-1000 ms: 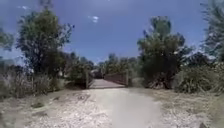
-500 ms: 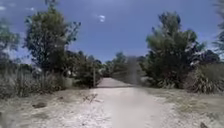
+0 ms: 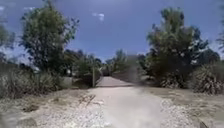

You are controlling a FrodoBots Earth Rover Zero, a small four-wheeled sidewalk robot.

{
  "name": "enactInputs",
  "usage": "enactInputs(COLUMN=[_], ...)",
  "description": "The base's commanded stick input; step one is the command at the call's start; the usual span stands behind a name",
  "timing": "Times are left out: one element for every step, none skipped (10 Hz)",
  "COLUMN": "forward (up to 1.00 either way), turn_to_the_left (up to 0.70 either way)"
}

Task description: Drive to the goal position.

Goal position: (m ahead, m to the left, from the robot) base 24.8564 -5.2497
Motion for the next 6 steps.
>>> enactInputs(forward=[0.45,0.45,0.45,0.45,0.45,0.45], turn_to_the_left=[0.0,0.0,0.0,0.0,0.0,0.0])
